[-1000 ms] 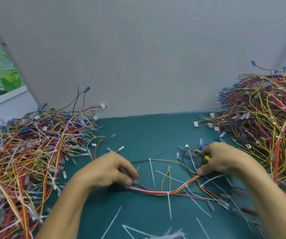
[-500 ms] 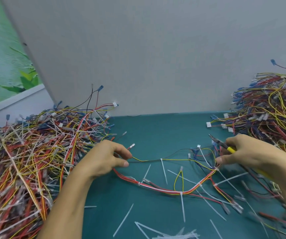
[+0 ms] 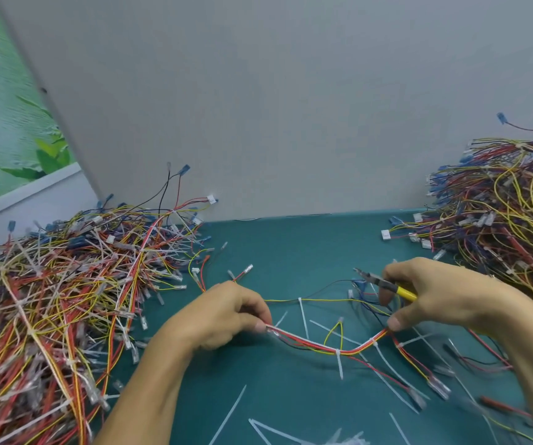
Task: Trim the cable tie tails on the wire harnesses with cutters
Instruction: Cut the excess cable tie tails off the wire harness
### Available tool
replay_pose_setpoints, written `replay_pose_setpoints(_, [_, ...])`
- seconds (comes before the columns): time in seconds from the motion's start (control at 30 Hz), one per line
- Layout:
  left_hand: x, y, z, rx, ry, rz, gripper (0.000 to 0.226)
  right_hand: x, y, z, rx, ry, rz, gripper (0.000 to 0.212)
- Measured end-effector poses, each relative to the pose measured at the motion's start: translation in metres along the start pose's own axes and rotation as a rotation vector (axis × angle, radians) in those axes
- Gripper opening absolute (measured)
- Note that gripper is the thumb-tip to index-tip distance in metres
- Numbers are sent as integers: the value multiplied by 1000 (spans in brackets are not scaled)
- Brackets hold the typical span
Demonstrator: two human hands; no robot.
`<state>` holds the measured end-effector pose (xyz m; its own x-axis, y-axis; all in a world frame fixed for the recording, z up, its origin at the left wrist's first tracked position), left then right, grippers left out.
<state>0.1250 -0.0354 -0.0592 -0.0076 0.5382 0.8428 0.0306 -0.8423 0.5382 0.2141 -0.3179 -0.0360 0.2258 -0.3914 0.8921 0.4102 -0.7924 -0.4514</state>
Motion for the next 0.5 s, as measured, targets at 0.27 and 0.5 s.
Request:
replay_pose_setpoints(0.27, [-4, 2, -2, -14, 3, -389, 18, -14, -5, 2, -3, -120, -128, 34])
replay_pose_setpoints(0.5, [-2, -8, -5, -64, -19, -547, 31, -19, -3, 3, -21, -141, -140, 34])
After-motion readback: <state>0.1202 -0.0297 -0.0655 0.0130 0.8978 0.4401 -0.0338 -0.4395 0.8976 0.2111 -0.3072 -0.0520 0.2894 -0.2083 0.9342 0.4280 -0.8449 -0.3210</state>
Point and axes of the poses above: each hand's wrist, its own z-axis towards the middle knuckle, its own x-axis out of the back of the hand, y = z × x, the point moved 3 cm from there along z, towards the middle knuckle, and after that the axes turned 12 degrees about y, right-handed, at the moved point
